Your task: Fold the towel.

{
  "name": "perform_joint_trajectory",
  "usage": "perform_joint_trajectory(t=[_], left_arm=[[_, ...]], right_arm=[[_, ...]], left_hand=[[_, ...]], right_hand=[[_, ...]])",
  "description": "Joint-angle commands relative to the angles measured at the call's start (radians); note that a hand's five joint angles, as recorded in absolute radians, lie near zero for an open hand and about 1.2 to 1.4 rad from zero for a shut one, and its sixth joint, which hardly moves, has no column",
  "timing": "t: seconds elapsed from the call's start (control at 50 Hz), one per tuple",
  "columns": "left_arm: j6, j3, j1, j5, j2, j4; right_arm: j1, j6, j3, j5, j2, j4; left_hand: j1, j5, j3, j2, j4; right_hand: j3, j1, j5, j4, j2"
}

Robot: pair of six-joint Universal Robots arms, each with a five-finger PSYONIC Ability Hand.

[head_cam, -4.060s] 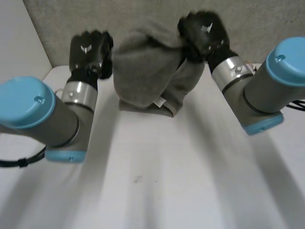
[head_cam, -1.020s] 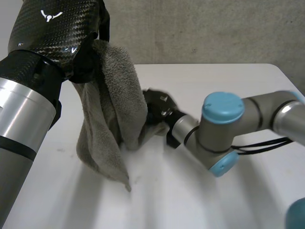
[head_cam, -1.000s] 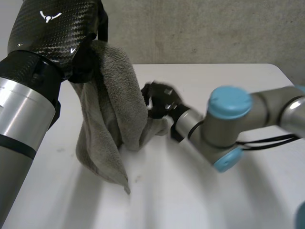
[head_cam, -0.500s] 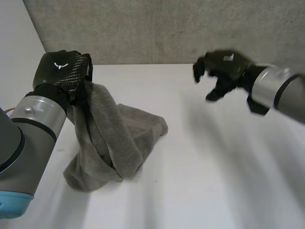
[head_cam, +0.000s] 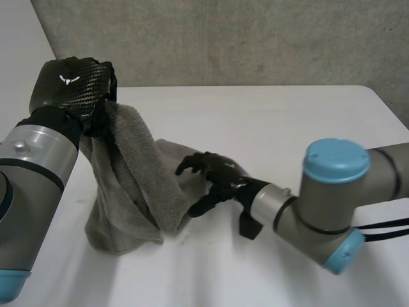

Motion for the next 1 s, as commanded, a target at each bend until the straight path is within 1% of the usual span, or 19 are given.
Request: perform_joint_trajectory(t=[0.02,0.08,0.12,0.14,0.18,0.2,0.22,0.3,0.34,0.42,0.46,0.5,0.52,0.58,0.66,0.78,0.84,0.88,1.0], left_arm=[[-0.001,-0.007,0.004,-0.002,0.006,0.000],[-0.001,-0.007,0.005,-0.002,0.012,0.000],[-0.001,-0.007,0.005,-0.002,0.012,-0.001],[-0.001,-0.007,0.005,-0.002,0.013,-0.001],[-0.001,-0.007,0.005,-0.003,0.013,-0.003],[-0.001,-0.007,0.005,-0.003,0.015,-0.003],[-0.001,-0.007,0.005,-0.003,0.015,-0.003],[-0.001,-0.007,0.005,-0.002,0.025,-0.001],[-0.001,-0.007,0.005,-0.002,0.029,-0.001],[-0.002,-0.008,-0.001,-0.002,0.039,-0.001],[-0.007,-0.010,-0.005,-0.002,0.041,-0.001],[-0.013,-0.010,-0.007,0.000,0.041,-0.001],[-0.020,-0.013,-0.010,0.001,0.041,-0.001],[-0.042,-0.014,-0.022,0.001,0.041,-0.001],[-0.062,-0.016,-0.036,0.000,0.033,-0.001],[-0.073,-0.034,-0.042,0.001,0.010,0.000],[-0.071,-0.048,-0.038,0.004,-0.013,0.000],[-0.073,-0.053,-0.033,0.001,-0.025,0.000],[-0.073,-0.066,-0.027,-0.002,-0.071,0.000]], right_arm=[[0.088,0.099,-0.091,0.040,0.117,-0.065],[0.095,0.107,-0.107,0.043,0.141,-0.062],[0.101,0.116,-0.114,0.049,0.165,-0.065],[0.101,0.116,-0.114,0.049,0.165,-0.065],[0.095,0.121,-0.108,0.066,0.164,-0.062],[0.095,0.121,-0.108,0.066,0.164,-0.062],[0.089,0.121,-0.098,0.081,0.151,-0.060],[0.056,0.105,-0.076,0.113,0.081,-0.057],[-0.047,0.044,-0.046,0.129,-0.072,-0.080],[-0.152,-0.073,-0.068,0.115,-0.214,-0.066],[-0.186,-0.136,-0.095,0.090,-0.267,-0.030],[-0.226,-0.256,-0.174,0.005,-0.344,0.111],[-0.226,-0.257,-0.174,0.004,-0.344,0.112],[-0.244,-0.352,-0.303,-0.069,-0.378,0.299],[-0.247,-0.448,-0.453,-0.115,-0.328,0.504],[-0.214,-0.594,-0.542,-0.111,-0.197,0.655],[-0.160,-0.702,-0.596,-0.089,-0.080,0.739],[-0.125,-0.782,-0.622,-0.033,0.040,0.762],[-0.100,-0.853,-0.633,0.055,0.217,0.762]], left_hand=[[0.222,0.193,0.181,0.178,0.179],[0.222,0.193,0.181,0.178,0.179],[0.222,0.193,0.181,0.178,0.179],[0.222,0.193,0.181,0.178,0.179],[0.222,0.193,0.181,0.178,0.179],[0.222,0.193,0.181,0.178,0.179],[0.222,0.193,0.181,0.178,0.179],[0.222,0.193,0.181,0.178,0.179],[0.222,0.193,0.181,0.178,0.179],[0.222,0.193,0.181,0.178,0.179],[0.222,0.193,0.181,0.178,0.179],[0.222,0.193,0.181,0.178,0.179],[0.222,0.193,0.181,0.178,0.179],[0.222,0.193,0.181,0.178,0.179],[0.222,0.193,0.181,0.178,0.179],[0.222,0.193,0.181,0.178,0.179],[0.222,0.193,0.181,0.178,0.179],[0.222,0.193,0.181,0.178,0.179],[0.222,0.193,0.181,0.178,0.179]], right_hand=[[0.028,-0.001,0.030,0.036,0.010],[0.066,0.037,0.068,0.074,0.048],[0.364,0.335,0.366,0.372,0.346],[0.366,0.337,0.368,0.374,0.347],[0.783,0.754,0.785,0.791,0.764],[0.786,0.756,0.787,0.794,0.767],[0.968,0.938,0.970,0.976,0.949],[0.970,0.940,0.971,0.978,0.951],[0.970,0.940,0.971,0.978,0.951],[0.970,0.940,0.971,0.978,0.951],[0.970,0.940,0.971,0.978,0.951],[0.970,0.940,0.971,0.978,0.951],[0.970,0.940,0.971,0.978,0.951],[0.970,0.940,0.971,0.978,0.951],[0.970,0.940,0.971,0.978,0.951],[0.970,0.940,0.971,0.978,0.951],[0.970,0.940,0.971,0.978,0.951],[0.970,0.940,0.971,0.978,0.951],[0.970,0.940,0.971,0.978,0.951]])
